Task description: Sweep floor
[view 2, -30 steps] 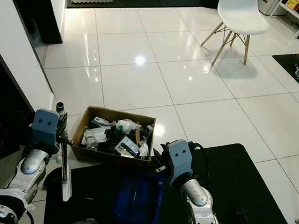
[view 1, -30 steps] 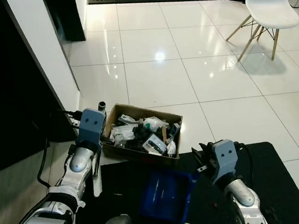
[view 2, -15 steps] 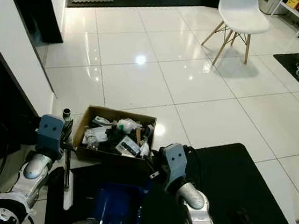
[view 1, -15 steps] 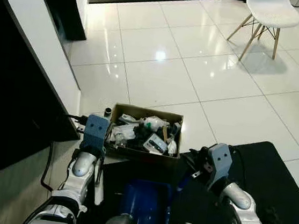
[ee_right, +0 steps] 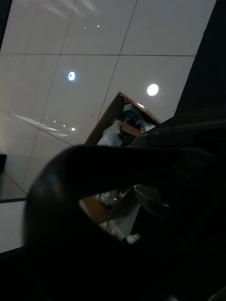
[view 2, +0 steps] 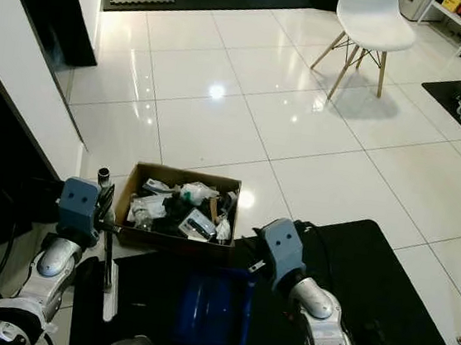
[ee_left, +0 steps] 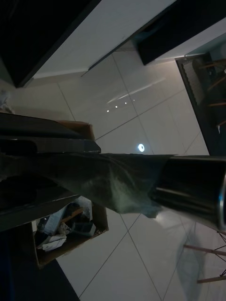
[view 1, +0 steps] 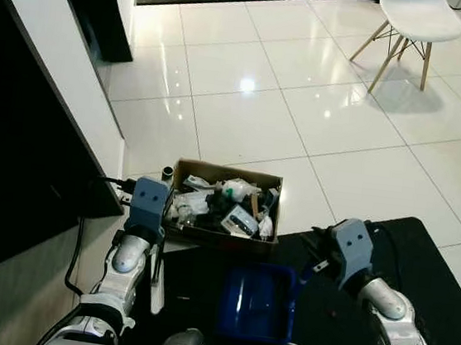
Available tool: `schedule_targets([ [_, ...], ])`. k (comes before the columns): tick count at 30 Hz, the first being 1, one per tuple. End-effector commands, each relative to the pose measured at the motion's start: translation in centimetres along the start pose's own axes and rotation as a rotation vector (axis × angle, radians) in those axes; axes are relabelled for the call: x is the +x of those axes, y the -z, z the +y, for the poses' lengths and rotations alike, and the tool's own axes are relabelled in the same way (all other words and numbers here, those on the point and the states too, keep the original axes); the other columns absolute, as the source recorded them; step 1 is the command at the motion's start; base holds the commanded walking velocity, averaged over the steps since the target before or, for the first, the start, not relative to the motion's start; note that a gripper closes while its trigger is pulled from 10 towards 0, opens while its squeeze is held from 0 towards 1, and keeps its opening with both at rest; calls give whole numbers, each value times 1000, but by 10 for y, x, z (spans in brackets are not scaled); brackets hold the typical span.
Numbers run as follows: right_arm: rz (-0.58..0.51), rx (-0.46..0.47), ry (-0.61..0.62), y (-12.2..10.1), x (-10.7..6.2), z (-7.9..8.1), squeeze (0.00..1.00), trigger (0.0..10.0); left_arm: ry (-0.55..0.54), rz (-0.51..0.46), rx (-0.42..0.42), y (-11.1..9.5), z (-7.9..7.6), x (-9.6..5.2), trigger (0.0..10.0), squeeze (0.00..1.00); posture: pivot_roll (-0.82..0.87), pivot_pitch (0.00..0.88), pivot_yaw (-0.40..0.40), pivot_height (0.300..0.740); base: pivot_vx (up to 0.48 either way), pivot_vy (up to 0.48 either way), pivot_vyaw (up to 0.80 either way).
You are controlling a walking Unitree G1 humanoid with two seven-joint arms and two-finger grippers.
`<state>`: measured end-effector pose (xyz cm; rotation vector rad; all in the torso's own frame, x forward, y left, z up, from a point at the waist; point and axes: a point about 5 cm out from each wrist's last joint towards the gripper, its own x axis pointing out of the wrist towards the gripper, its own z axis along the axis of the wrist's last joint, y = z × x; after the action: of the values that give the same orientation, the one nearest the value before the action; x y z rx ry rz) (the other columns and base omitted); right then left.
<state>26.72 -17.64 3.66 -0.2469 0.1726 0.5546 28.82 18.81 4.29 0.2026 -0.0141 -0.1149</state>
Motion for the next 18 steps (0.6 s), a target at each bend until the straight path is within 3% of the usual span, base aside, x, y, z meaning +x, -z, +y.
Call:
schedule_targets([
  [1, 7, 12, -14, 3, 0, 4, 0, 10000, 11, -18, -1, -1, -3, -1, 10000, 0, -16, 90, 31, 740, 0, 0, 0],
  [9, 20, 35, -18, 7, 2, 10, 0, 10000, 17, -21, -2, -1, -3, -1, 10000, 0, -11, 92, 33, 740, 0, 0, 0],
  [14, 43, 146, -15, 15, 5, 14, 0, 10000, 43, -17, -10, 1, -9, -4, 10000, 0, -6, 100, 37, 740, 0, 0, 0],
  [18, 65, 143, -26, 17, 5, 12, 0, 10000, 72, -15, -28, 2, -15, -5, 10000, 0, -4, 101, 37, 740, 0, 0, 0],
])
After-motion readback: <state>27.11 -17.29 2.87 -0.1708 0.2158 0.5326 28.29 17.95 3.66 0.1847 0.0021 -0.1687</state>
